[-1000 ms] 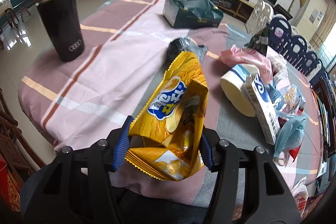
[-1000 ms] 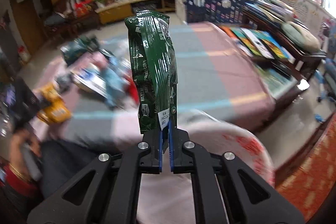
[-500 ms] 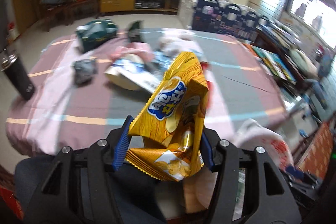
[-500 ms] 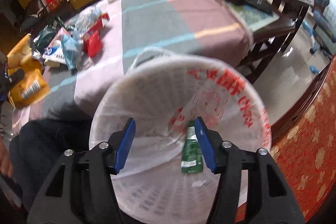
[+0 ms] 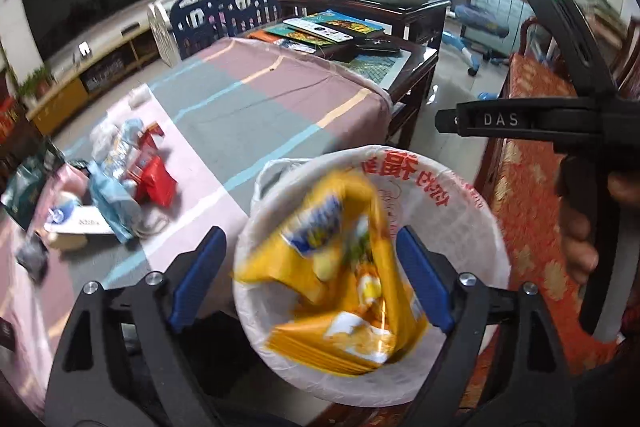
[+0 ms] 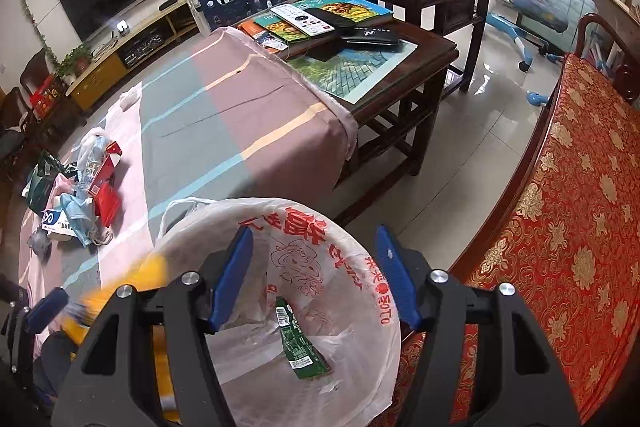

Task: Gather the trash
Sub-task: 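Lower the yellow chip bag into the basket and open the left tool, then move both tools back from the basket toward the trash on the table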

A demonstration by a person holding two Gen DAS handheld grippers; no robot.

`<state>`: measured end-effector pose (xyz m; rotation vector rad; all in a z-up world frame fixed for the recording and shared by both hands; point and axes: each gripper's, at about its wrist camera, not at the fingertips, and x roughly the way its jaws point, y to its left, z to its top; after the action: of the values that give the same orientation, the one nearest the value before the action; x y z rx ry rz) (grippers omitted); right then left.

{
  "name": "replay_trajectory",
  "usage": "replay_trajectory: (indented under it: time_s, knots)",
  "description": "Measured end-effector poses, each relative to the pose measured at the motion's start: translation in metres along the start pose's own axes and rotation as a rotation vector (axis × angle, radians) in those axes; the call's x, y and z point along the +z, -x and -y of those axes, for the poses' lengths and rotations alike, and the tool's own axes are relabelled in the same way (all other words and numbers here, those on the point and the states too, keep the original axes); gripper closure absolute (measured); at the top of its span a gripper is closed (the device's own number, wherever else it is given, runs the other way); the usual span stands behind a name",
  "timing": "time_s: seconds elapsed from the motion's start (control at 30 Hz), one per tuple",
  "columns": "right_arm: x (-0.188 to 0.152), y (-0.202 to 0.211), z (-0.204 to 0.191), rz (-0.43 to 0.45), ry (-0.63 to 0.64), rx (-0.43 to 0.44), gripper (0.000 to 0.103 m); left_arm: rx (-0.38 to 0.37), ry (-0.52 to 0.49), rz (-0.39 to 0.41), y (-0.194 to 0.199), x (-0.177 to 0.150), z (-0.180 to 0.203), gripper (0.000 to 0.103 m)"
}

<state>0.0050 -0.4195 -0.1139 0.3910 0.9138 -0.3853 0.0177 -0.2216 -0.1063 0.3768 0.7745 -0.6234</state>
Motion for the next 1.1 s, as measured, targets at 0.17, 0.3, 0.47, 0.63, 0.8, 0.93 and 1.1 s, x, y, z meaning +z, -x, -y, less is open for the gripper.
replay_trajectory:
  time_s: [0.17, 0.3, 0.47, 0.63, 0.8, 0.93, 1.1]
  knots:
    - [-0.003, -0.001, -0.007, -0.021, 0.024, 0.028, 0.040, 0.074, 0.102, 0.012, 0.016, 0.004, -0.034, 0.014]
    - [-0.003, -0.001, -0.017, -0.027, 0.043, 0.048, 0.040, 0.162, 0.208, 0.032, 0.032, 0.007, -0.068, 0.012]
    - [-0.004, 0.001, -0.028, -0.025, 0.063, 0.062, 0.040, 0.301, 0.294, 0.041, 0.048, 0.006, -0.096, 0.012]
    - [-0.005, 0.001, -0.040, -0.034, 0.080, 0.074, 0.040, 0.374, 0.375, 0.036, 0.064, 0.002, -0.119, 0.012]
    - [-0.007, 0.000, -0.056, -0.041, 0.110, 0.093, 0.040, 0.406, 0.458, 0.001, 0.068, -0.007, -0.140, 0.012]
    - [-0.009, -0.001, -0.067, -0.046, 0.129, 0.104, 0.040, 0.417, 0.504, -0.023, 0.065, -0.014, -0.151, 0.012]
    - [-0.010, -0.003, -0.077, -0.053, 0.145, 0.111, 0.040, 0.429, 0.535, -0.030, 0.065, -0.021, -0.160, 0.012]
